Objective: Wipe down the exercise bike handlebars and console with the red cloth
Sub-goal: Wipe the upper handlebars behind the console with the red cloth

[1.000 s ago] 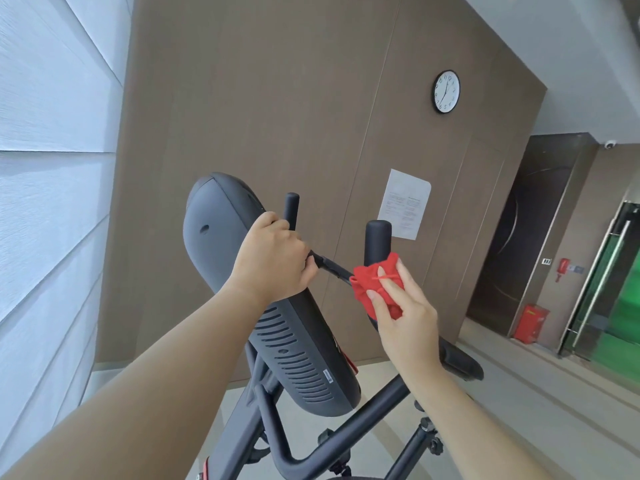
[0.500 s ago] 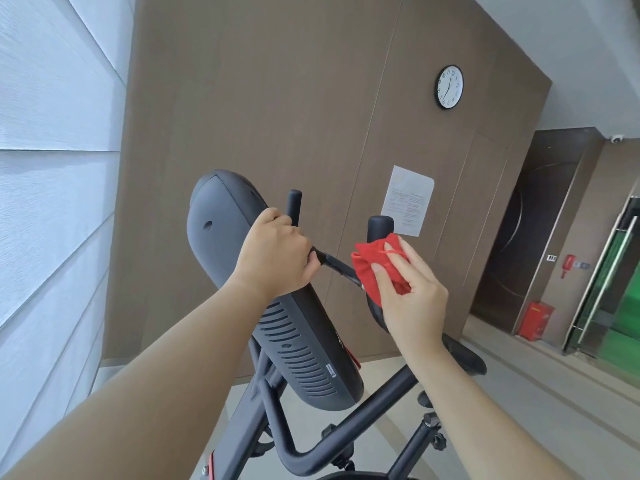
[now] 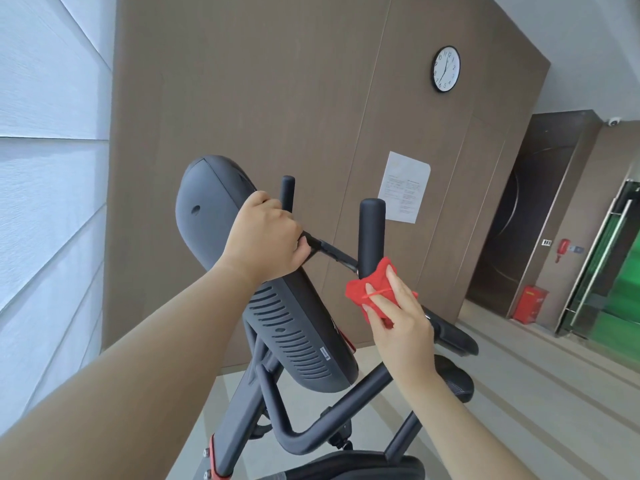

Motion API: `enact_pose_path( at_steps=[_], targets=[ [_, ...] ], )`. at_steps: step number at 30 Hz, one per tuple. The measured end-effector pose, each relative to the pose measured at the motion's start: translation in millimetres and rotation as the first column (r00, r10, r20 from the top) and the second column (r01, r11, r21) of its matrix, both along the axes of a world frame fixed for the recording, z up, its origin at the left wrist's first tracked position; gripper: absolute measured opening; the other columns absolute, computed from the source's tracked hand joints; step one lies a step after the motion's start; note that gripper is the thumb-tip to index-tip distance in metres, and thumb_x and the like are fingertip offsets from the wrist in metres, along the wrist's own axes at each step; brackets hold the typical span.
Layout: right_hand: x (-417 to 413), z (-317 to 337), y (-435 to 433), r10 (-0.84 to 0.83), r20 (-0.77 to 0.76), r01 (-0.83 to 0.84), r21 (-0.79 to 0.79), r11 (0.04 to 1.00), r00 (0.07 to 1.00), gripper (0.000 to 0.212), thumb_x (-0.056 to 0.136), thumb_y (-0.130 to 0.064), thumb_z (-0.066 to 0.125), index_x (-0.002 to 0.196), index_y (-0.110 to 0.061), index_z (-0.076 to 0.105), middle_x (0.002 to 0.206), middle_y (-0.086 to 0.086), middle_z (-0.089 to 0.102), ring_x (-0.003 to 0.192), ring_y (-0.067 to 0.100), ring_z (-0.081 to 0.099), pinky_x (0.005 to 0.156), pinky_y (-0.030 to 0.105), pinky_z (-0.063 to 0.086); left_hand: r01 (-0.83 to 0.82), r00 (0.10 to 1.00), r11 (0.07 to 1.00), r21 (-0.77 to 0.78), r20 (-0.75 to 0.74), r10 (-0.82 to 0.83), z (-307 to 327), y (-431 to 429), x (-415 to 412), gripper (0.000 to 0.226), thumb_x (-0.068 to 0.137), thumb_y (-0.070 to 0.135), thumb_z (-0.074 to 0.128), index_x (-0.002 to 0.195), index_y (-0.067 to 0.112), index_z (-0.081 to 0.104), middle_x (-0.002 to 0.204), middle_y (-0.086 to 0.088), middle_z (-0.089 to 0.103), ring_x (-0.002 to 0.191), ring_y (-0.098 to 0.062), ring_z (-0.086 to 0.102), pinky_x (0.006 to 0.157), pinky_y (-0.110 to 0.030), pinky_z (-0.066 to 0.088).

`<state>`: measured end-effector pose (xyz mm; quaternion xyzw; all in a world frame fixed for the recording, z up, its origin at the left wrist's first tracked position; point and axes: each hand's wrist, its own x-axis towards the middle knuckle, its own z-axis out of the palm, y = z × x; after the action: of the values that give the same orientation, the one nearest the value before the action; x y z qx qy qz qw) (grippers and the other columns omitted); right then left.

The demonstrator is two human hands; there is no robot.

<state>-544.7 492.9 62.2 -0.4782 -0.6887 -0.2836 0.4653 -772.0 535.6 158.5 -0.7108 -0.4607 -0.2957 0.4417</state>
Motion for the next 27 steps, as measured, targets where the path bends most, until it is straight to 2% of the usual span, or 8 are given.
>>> enact_pose_path(
  at_steps=[2,4,8,11,14,19,24,27],
  targets=[
    [4.4,0.4,-2.6,0.041,-0.073,-0.042,-0.022,0.999,0.997,0.034,0.07,-0.007,0.08,0.103,-0.012,0.072,0.128,0.012,0.058,0.111,0.031,0.061,0.095,0.041,0.044,0.001,1.0,1.0,-0.001,0.001,-0.001,0.3,0.1,0.2,0.05,0.082,0.034,0.017,0.052,0.016,0.053,0.05,0.005,0.048,0.055,-0.019,0.039,0.075,-0.033,0.036],
    [6.3,8.1,-3.1,0.108,-0.261,-0.117,-0.021,0.993,0.959,0.032,0.075,-0.011,0.078,0.105,-0.018,0.072,0.128,-0.001,0.059,0.109,0.014,0.061,0.093,0.031,0.05,-0.003,1.0,1.0,-0.005,-0.002,0.003,-0.9,0.9,0.9,0.051,0.082,0.035,0.016,0.053,0.017,0.053,0.051,0.005,0.049,0.056,-0.019,0.039,0.076,-0.033,0.037],
    [3.9,35.1,5.5,0.233,-0.418,-0.235,0.047,0.971,0.878,0.037,0.079,-0.015,0.074,0.115,-0.018,0.066,0.127,-0.014,0.054,0.11,-0.014,0.049,0.094,0.006,0.039,-0.014,1.0,1.0,0.0,0.001,0.014,-1.4,1.9,1.8,0.05,0.083,0.036,0.02,0.054,0.019,0.058,0.053,0.006,0.053,0.056,-0.019,0.04,0.076,-0.033,0.036],
    [-0.2,33.4,9.5,0.201,-0.361,-0.241,-0.067,0.968,0.911,0.044,0.081,-0.019,0.073,0.123,-0.019,0.061,0.131,-0.014,0.049,0.111,-0.007,0.048,0.094,0.001,0.033,-0.025,1.0,1.0,0.0,-0.008,0.025,-1.3,2.4,1.3,0.048,0.084,0.035,0.024,0.056,0.019,0.061,0.053,0.006,0.053,0.056,-0.019,0.039,0.076,-0.033,0.035],
    [7.5,22.1,7.9,0.189,-0.384,-0.257,-0.132,0.957,0.904,0.047,0.08,-0.022,0.073,0.125,-0.023,0.059,0.129,-0.013,0.054,0.111,0.0,0.053,0.094,0.014,0.042,-0.022,1.0,1.0,-0.004,-0.017,0.022,-2.4,3.3,0.9,0.047,0.084,0.036,0.025,0.058,0.02,0.061,0.053,0.006,0.053,0.056,-0.019,0.04,0.076,-0.033,0.035],
    [27.6,47.3,9.4,0.236,-0.54,-0.38,-0.172,0.909,0.808,0.038,0.077,-0.017,0.074,0.11,-0.036,0.067,0.094,-0.046,0.058,0.095,-0.015,0.058,0.076,0.001,0.043,-0.006,1.0,0.999,0.033,0.004,0.006,0.8,2.4,1.5,0.041,0.083,0.033,0.03,0.049,0.019,0.048,0.046,0.005,0.045,0.051,-0.02,0.037,0.071,-0.034,0.038],
    [24.9,108.4,18.4,0.312,-0.58,-0.448,-0.103,0.888,0.752,0.039,0.079,-0.029,0.072,0.108,-0.05,0.056,0.107,-0.029,0.059,0.102,-0.006,0.057,0.08,0.01,0.046,-0.018,1.0,0.999,0.04,-0.009,0.018,-0.1,3.0,2.6,0.037,0.083,0.03,0.036,0.049,0.019,0.041,0.045,0.004,0.041,0.05,-0.021,0.038,0.068,-0.033,0.036],
    [12.6,128.9,28.8,0.316,-0.549,-0.437,-0.101,0.894,0.773,0.047,0.078,-0.028,0.074,0.115,-0.038,0.047,0.106,-0.014,0.058,0.092,-0.012,0.055,0.071,-0.001,0.039,-0.027,0.999,0.999,0.023,-0.017,0.027,0.6,1.9,2.0,0.038,0.083,0.03,0.039,0.047,0.018,0.046,0.044,0.004,0.042,0.05,-0.021,0.04,0.068,-0.034,0.035]
  ],
)
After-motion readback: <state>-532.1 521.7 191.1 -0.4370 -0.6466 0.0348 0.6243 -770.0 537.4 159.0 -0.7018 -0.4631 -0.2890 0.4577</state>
